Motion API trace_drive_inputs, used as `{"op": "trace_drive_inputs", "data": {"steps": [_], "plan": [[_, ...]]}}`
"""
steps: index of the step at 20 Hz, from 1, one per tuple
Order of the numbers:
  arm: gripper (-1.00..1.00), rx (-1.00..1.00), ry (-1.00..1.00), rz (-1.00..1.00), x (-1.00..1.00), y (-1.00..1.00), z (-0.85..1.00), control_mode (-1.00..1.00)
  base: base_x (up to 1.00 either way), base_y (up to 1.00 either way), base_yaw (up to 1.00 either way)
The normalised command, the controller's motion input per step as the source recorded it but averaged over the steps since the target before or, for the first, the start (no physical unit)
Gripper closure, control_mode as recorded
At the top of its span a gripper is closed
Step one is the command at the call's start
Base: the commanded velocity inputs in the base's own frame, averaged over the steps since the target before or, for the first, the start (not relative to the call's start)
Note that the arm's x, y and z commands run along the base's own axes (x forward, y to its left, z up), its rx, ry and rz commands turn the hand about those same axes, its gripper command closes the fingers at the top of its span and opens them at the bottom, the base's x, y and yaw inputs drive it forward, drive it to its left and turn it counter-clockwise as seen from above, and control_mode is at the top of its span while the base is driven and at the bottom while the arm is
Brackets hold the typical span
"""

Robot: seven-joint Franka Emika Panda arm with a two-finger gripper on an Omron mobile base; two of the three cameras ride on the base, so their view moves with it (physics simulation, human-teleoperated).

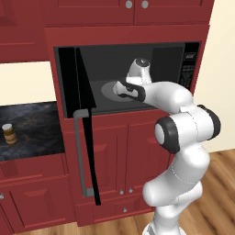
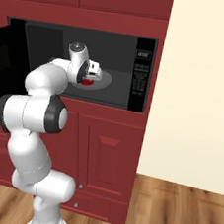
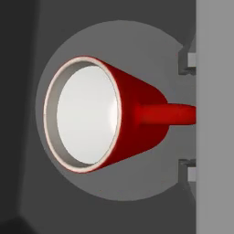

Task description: Pick the mug from the counter and place it inside the microwave. Then close the microwave.

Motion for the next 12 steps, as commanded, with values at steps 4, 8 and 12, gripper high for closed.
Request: {"op": "trace_drive_inputs", "data": {"steps": [4,8,12], "plan": [[-1.0,0.0,0.0,-0.02,-0.21,-0.03,0.0,-1.0,0.0,0.0,0.0],[-1.0,0.0,0.0,-0.03,-0.62,-0.09,-0.04,-1.0,0.0,0.0,0.0],[-1.0,0.0,0.0,-0.01,-0.74,-0.1,0.0,-1.0,0.0,0.0,0.0]]}}
